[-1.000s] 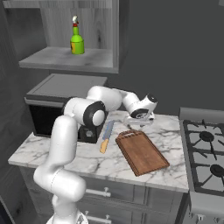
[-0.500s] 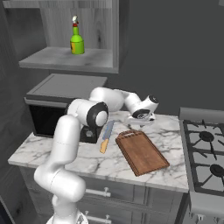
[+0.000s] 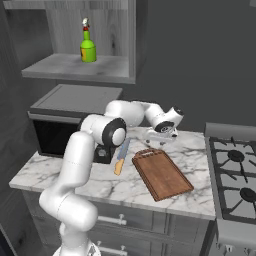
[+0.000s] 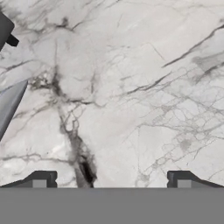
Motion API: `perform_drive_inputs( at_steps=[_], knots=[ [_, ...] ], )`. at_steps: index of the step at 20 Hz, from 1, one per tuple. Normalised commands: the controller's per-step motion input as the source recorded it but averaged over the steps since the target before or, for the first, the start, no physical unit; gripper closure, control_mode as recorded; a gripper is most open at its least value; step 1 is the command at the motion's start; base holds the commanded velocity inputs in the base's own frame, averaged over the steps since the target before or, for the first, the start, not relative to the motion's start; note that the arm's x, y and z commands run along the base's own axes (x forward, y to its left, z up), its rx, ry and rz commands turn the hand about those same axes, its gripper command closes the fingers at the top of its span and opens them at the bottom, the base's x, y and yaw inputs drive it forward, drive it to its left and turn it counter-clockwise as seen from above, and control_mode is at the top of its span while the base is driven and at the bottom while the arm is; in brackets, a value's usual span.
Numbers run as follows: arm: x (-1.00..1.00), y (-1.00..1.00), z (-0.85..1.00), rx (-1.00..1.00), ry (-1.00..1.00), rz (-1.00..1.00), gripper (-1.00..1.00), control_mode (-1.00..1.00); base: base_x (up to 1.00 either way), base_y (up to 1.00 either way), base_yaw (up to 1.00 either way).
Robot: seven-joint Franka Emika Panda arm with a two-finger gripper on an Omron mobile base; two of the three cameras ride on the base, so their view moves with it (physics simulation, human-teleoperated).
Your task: Move the cutting board and knife to the sink. Then move spray from the cabinet to the counter.
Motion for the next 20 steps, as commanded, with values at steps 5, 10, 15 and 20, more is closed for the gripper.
perform_drive_inputs(
  at_steps=[5,10,15,20],
  knots=[
    [-0.10,0.03,-0.10,0.07,0.15,0.00,-1.00,-1.00,0.00,0.00,0.00],
    [-0.26,0.01,-0.15,0.06,0.14,0.00,-1.00,-1.00,0.00,0.00,0.00],
    [-0.35,0.00,-0.20,0.05,0.09,0.00,-1.00,-1.00,0.00,0.00,0.00],
    [-0.36,0.00,-0.24,0.01,0.01,0.00,-1.00,-1.00,0.00,0.00,0.00]
  ],
)
